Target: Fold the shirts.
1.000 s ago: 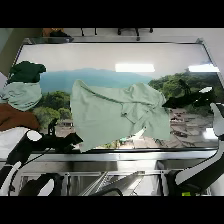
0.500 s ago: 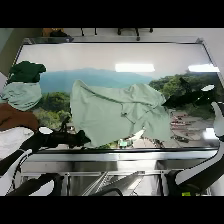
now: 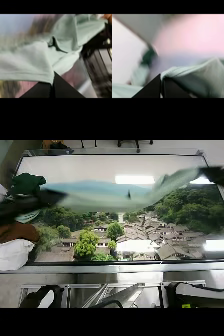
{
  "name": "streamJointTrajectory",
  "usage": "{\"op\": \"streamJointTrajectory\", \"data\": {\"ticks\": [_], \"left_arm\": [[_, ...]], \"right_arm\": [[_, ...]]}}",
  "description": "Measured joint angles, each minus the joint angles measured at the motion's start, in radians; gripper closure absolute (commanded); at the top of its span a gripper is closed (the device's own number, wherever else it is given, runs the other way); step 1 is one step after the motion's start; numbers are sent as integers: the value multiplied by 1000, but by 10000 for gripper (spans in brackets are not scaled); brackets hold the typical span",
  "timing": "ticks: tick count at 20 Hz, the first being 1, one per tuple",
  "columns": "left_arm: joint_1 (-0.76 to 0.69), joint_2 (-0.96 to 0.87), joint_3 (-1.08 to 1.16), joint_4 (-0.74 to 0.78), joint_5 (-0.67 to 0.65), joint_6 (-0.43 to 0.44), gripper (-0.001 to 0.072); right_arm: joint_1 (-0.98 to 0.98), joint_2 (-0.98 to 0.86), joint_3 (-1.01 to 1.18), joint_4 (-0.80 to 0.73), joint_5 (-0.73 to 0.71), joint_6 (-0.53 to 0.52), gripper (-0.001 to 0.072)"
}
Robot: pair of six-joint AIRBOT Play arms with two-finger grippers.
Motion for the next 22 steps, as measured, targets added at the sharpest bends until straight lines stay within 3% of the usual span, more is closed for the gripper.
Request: {"op": "streamJointTrajectory", "data": {"ticks": [4,7,10,15,19,22], "left_arm": [[236,108,465,-38,7,-3,698],[415,127,707,-45,-15,-23,699],[477,107,829,-45,-23,-46,699],[396,2,882,-13,-108,-55,699],[256,-126,754,54,-185,-61,698],[111,-243,611,143,-191,-42,698]], "right_arm": [[-100,245,79,267,-152,-95,693],[-126,370,143,322,-249,-163,693],[-135,439,190,307,-299,-200,693],[-141,438,215,200,-235,-209,693],[-118,319,203,100,-124,-132,693],[10,189,131,-59,-96,-79,693]]}}
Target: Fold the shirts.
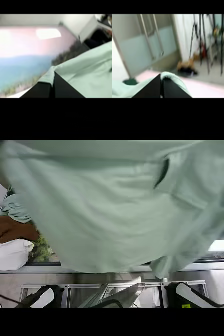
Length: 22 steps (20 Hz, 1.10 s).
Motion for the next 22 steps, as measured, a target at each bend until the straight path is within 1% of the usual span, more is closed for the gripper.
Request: {"op": "streamJointTrajectory", "data": {"ticks": [2,5,8,12,14,17,22], "left_arm": [[-91,-98,-95,103,45,10,698],[-172,-261,-190,255,151,11,699],[-196,-432,-169,360,221,-20,699],[-206,-613,-10,418,253,-58,699],[-210,-683,82,454,252,-92,699],[-228,-759,189,538,224,-137,699],[-277,-836,243,650,168,-170,699]], "right_arm": [[109,-105,-71,-141,-26,21,693],[220,-306,-139,-312,-140,36,694],[259,-514,-102,-381,-236,54,693],[273,-726,48,-423,-286,105,694],[274,-792,122,-463,-296,137,694],[276,-840,192,-564,-298,183,694],[280,-863,226,-719,-265,210,694]]}}
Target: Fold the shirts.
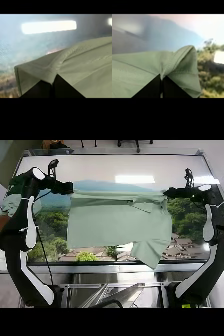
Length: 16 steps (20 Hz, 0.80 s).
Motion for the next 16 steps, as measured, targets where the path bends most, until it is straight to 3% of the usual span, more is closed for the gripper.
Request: {"op": "streamJointTrajectory", "data": {"ticks": [5,12,13,14,15,16], "left_arm": [[-36,-19,-42,147,3,-29,698],[-65,-27,-68,205,50,-40,695],[-66,-27,-69,207,52,-40,695],[-68,-27,-69,207,54,-40,694],[-70,-27,-70,209,53,-40,512],[-71,-27,-70,214,50,-40,140]], "right_arm": [[2,-6,6,-86,14,5,693],[10,-21,6,-116,14,8,691],[11,-21,6,-119,14,9,671],[11,-22,6,-119,14,15,554],[11,-22,6,-123,12,17,445],[11,-21,6,-123,11,19,442]]}}
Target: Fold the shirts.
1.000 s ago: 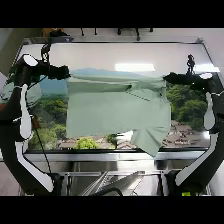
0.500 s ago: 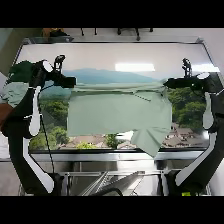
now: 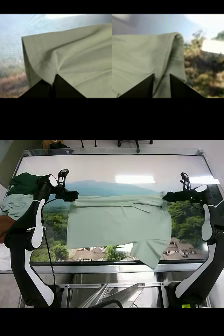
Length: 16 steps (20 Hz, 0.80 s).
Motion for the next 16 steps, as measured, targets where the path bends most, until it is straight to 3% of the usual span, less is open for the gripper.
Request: {"op": "streamJointTrajectory", "data": {"ticks": [1,3,5,8,11,16], "left_arm": [[0,0,0,2,-6,0,11],[0,2,3,0,-39,-10,11],[14,13,18,-4,-95,-35,11],[56,63,1,-3,-212,-71,11],[91,165,-165,-7,-300,-83,11],[116,388,-620,-11,-262,-57,12]], "right_arm": [[0,2,0,0,2,0,442],[-1,20,0,-14,21,7,432],[-9,66,0,-102,46,60,305],[-35,161,-10,-293,142,205,310],[-87,256,-103,-391,259,332,352],[-209,441,-381,-443,367,457,349]]}}
